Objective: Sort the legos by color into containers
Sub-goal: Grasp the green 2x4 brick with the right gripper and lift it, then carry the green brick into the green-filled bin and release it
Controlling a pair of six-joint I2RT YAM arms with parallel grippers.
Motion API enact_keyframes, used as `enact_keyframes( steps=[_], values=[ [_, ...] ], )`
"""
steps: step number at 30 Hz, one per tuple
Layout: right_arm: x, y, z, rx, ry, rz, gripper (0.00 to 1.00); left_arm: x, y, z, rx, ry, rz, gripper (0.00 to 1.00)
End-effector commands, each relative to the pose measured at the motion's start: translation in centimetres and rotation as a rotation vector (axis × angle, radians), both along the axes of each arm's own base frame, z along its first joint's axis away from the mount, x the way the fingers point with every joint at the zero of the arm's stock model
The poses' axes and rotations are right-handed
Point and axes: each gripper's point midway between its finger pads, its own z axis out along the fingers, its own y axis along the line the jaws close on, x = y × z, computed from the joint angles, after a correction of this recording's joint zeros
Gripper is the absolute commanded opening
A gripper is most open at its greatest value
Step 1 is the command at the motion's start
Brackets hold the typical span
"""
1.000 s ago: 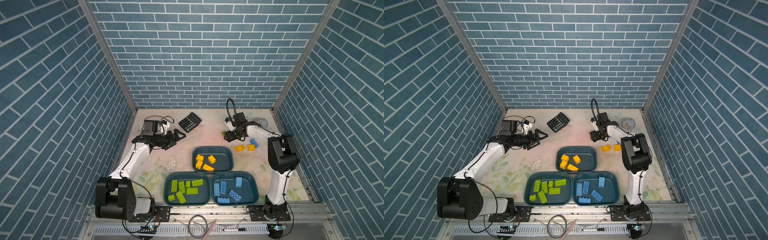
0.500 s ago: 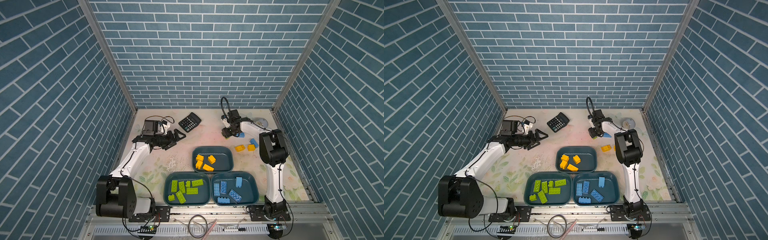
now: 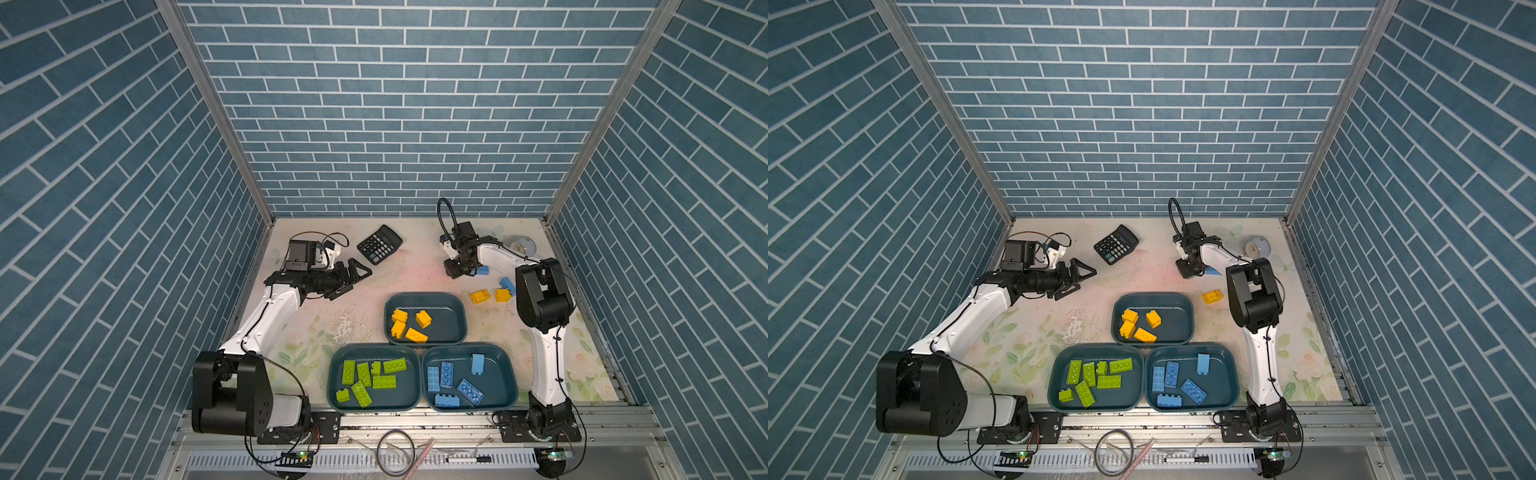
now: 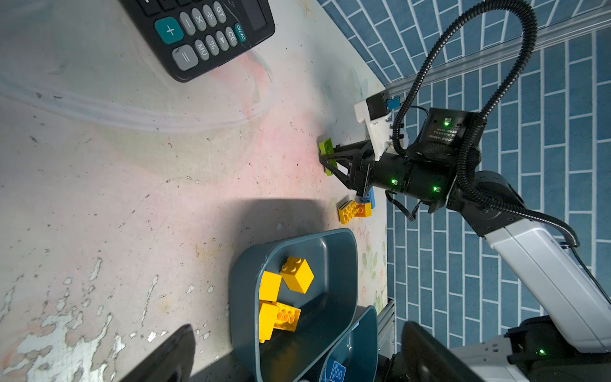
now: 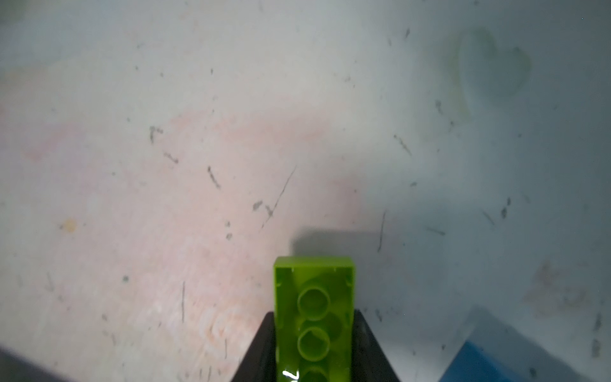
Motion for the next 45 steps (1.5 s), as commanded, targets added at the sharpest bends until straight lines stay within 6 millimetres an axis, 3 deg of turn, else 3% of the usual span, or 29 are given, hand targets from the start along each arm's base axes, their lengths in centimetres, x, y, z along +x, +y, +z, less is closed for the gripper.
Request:
enact_keyframes(
  steps=[1, 5, 12, 16, 19, 24, 31, 37, 41, 45],
  values=[
    [-2.6, 1.4, 5.3, 0.073, -0.058, 0.093, 0.25, 0.2, 0.0, 0.3, -0.003, -0.009, -0.018, 0.99],
    [-7.9, 3.7, 7.9, 0.13, -0.061, 0.219, 0.25, 0.3, -0.1, 0.2, -0.008, -0.008, -0.017, 0.99],
    [-19.9, 10.1, 10.7, 0.265, -0.053, 0.522, 0.25, 0.3, -0.1, 0.2, -0.009, -0.011, -0.02, 0.99],
    [-26.2, 12.7, 10.8, 0.329, -0.008, 0.718, 0.26, 0.1, -0.1, 0.1, -0.011, -0.006, -0.023, 0.99],
    [-30.3, 13.7, 9.7, 0.356, 0.017, 0.862, 0.27, 0.1, -0.1, 0.0, -0.01, -0.004, -0.026, 0.99],
    [-34.3, 14.6, 8.5, 0.374, 0.097, 0.978, 0.29, -0.1, -0.1, 0.1, -0.009, -0.008, -0.028, 0.99],
    [-35.9, 15.6, 8.1, 0.391, 0.135, 1.048, 0.33, -0.6, -0.1, -0.1, -0.011, -0.003, -0.03, 0.99],
    [-35.4, 15.4, 9.0, 0.378, 0.126, 1.055, 0.64, -0.5, -0.1, -0.2, -0.012, -0.003, -0.028, 0.99],
    [-32.5, 14.6, 11.1, 0.419, 0.06, 0.962, 0.66, -0.6, -0.1, -0.3, -0.013, -0.002, -0.032, 0.99],
    [-26.7, 11.0, 13.0, 0.411, -0.012, 0.788, 0.66, -0.7, -0.2, -0.3, -0.016, -0.003, -0.035, 0.99]
  ],
)
